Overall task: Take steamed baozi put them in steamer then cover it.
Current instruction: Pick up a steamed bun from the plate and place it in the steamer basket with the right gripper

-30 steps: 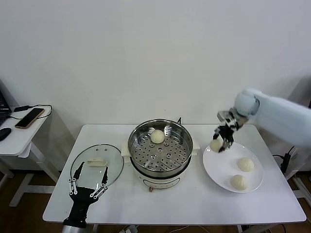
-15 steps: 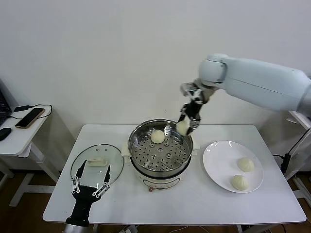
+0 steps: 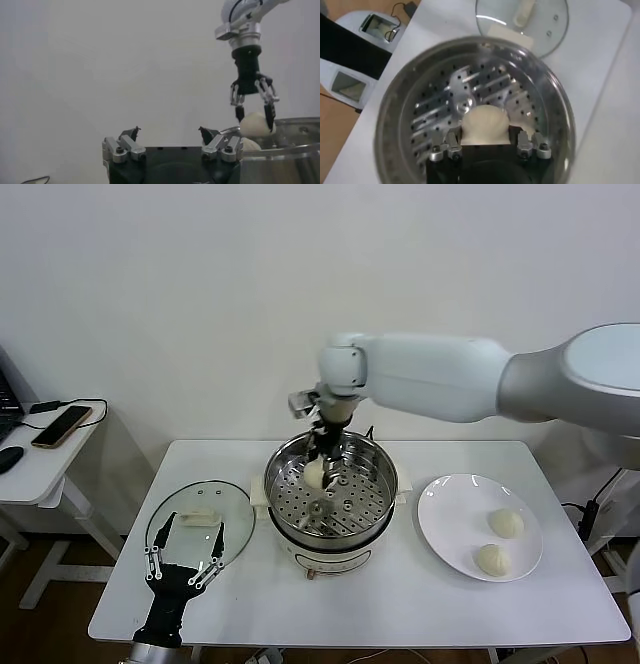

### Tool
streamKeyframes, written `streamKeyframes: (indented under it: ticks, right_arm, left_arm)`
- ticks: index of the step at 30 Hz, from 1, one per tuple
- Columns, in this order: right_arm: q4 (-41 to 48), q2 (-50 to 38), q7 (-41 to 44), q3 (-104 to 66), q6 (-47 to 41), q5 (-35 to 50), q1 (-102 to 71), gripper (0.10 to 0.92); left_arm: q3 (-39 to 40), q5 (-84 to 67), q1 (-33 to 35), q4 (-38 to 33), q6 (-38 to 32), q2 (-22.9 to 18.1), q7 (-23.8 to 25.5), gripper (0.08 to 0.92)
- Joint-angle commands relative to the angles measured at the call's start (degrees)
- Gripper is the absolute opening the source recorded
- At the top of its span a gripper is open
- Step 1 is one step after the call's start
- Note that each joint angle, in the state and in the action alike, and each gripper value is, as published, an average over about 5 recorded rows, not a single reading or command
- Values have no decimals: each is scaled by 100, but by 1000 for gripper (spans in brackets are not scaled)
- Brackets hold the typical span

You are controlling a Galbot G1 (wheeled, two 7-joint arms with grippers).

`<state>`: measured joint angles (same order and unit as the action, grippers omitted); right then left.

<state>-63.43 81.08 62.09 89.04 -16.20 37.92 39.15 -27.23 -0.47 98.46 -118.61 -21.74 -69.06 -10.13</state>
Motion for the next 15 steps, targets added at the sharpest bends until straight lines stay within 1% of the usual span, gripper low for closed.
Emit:
streamKeyframes:
  ticks: [1, 10, 13, 15]
  right_arm:
    - [282, 551, -329, 115, -95, 134, -405, 636]
    - [386, 592, -394, 92, -110, -31, -620, 650]
    - [336, 530, -430, 47, -110, -79, -615, 704]
    - [238, 420, -416, -2, -104, -135, -535, 759]
  left_arm:
    - [-8, -3, -4, 14, -7, 6, -5, 823]
    - [-43, -10, -2, 26, -14, 13, -23, 823]
    - [-54, -11, 6, 24, -7, 10, -34, 823]
    - [-60, -12, 11, 20, 0, 7, -40, 823]
